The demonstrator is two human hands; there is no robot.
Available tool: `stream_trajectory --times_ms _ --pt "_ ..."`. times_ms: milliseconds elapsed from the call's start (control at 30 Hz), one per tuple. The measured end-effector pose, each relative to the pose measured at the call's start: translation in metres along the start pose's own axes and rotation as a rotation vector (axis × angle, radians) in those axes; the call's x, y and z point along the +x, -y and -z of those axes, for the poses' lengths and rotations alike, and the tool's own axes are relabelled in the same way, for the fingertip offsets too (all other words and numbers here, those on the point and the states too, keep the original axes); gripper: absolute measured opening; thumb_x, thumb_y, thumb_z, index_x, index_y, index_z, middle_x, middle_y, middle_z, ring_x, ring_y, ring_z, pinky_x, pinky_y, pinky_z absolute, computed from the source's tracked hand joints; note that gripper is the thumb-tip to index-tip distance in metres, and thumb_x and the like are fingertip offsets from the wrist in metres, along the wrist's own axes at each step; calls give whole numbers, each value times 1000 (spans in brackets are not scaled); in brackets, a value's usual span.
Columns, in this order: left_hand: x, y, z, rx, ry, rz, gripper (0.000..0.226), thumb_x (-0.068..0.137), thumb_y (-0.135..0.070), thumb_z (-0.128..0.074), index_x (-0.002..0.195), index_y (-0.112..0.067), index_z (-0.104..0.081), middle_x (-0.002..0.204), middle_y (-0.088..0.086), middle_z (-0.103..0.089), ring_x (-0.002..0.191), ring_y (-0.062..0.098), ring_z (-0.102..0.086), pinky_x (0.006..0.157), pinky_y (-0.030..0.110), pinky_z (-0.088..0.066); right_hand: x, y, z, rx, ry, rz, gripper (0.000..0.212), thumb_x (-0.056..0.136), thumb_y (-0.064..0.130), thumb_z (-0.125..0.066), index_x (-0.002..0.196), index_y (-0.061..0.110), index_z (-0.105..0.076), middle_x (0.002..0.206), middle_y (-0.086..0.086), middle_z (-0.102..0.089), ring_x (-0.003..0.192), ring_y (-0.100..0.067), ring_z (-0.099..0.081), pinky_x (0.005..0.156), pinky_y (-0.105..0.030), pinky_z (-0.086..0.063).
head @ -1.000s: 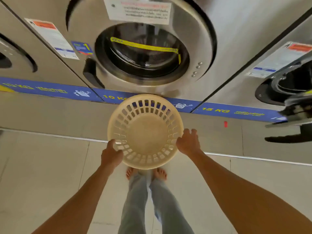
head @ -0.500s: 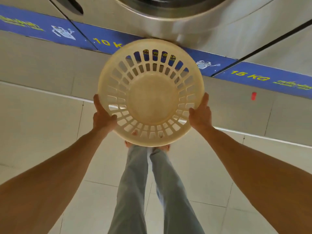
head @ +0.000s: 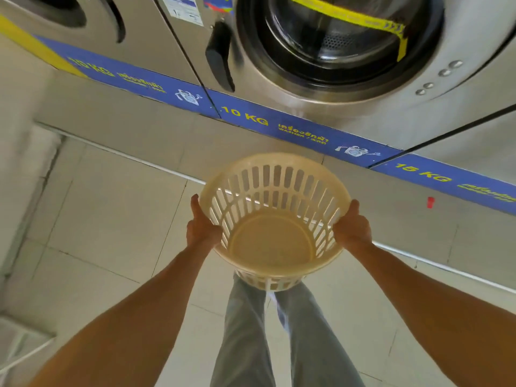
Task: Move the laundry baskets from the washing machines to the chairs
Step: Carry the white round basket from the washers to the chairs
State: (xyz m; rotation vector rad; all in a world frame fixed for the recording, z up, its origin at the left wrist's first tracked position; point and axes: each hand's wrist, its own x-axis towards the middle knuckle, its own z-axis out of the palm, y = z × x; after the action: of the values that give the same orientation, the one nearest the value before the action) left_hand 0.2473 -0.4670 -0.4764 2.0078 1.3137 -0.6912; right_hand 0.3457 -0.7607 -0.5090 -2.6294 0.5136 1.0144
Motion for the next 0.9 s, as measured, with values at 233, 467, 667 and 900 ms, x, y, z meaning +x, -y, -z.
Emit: stream_trajectory --times_ms 233,467,667,900 --pt "-83 82 37 -84 -22 92 93 80 -8 -60 145 -46 -4 108 20 -60 78 37 -62 64 46 -59 -83 22 22 -163 73 189 87 91 20 -64 156 25 -6 118 -19 -63 100 -38 -66 76 -43 -54" --pt "-161 196 55 -398 -74 276 110 80 -5 -67 147 -50 8 129 22 -52 87 45 -62 64 52 -60 -166 61 7 -327 109 458 89 90 22 -58 158 29 0 131 -18 -55 114 -37 -61 86 -40 -49" --pt "-226 289 52 -711 -164 347 110 77 -8 -68 145 -53 4 138 12 -49 107 45 -57 80 57 -57 -244 82 -33 -470 92 668 92 91 20 -56 158 28 6 140 -19 -47 117 -37 -59 89 -40 -48" --pt "-303 397 39 -844 -388 430 93 86 -18 -59 149 -49 2 122 10 -59 102 39 -63 83 53 -57 -352 96 -101 -546 93 945 89 94 15 -55 159 31 4 138 -20 -48 116 -37 -58 82 -37 -48"
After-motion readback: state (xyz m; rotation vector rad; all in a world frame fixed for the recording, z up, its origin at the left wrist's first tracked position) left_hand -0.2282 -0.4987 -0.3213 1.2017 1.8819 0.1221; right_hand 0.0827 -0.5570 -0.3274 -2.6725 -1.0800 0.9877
